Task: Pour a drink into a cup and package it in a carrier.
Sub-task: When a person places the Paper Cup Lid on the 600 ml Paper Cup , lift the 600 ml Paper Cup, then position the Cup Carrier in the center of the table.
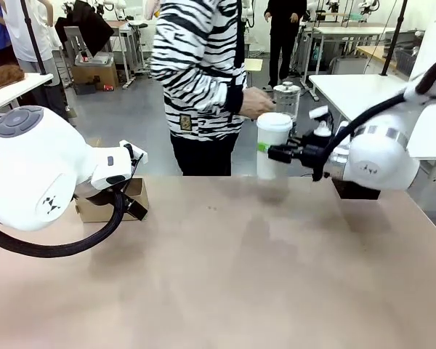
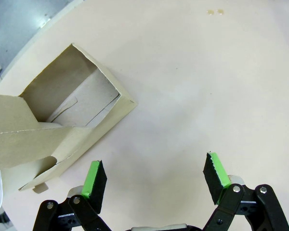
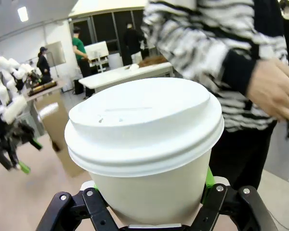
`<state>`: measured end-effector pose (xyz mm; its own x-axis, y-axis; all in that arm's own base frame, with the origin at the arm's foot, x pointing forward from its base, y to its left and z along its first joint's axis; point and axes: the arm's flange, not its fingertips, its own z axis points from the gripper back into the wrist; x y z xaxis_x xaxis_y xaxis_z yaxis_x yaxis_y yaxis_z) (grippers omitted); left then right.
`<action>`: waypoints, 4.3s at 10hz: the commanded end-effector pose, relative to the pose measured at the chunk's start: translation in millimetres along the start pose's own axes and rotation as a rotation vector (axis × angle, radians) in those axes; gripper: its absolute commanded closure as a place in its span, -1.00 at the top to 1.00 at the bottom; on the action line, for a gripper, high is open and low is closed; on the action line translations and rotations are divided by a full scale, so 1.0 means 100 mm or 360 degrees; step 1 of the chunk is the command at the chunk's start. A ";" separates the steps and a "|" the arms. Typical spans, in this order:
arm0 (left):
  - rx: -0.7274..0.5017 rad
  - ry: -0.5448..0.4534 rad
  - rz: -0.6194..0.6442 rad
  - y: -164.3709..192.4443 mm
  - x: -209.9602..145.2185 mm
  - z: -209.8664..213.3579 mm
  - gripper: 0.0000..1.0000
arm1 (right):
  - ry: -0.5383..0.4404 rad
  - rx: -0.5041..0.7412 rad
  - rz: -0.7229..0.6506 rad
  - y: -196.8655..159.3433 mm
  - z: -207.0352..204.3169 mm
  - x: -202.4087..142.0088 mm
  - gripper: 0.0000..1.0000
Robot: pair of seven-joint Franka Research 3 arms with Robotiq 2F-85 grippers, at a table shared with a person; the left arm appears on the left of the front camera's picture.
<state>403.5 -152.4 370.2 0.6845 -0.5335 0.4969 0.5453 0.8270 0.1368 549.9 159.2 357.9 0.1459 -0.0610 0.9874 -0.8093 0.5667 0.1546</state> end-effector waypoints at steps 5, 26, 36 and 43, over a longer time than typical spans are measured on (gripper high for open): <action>-0.0003 -0.0002 0.0002 0.00 0.00 0.00 1.00 | 0.0015 0.0024 0.0042 1.27 0.44 1.70 0.60; 0.0142 0.0081 0.0309 0.03 0.56 1.38 1.00 | -0.0022 0.0036 0.0082 1.50 0.49 1.87 0.60; 0.0179 0.0165 0.0653 0.70 1.06 1.51 1.00 | -0.0022 0.0036 0.0082 1.50 0.49 1.87 0.60; 0.0166 0.0415 0.1191 1.32 1.38 0.82 1.00 | -0.0022 0.0036 0.0082 1.50 0.49 1.87 0.60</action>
<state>522.3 -98.8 522.2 0.9471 0.1087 0.3021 -0.0998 0.9940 -0.0448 425.0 188.2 564.5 0.1099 -0.0202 0.9937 -0.8297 0.5486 0.1030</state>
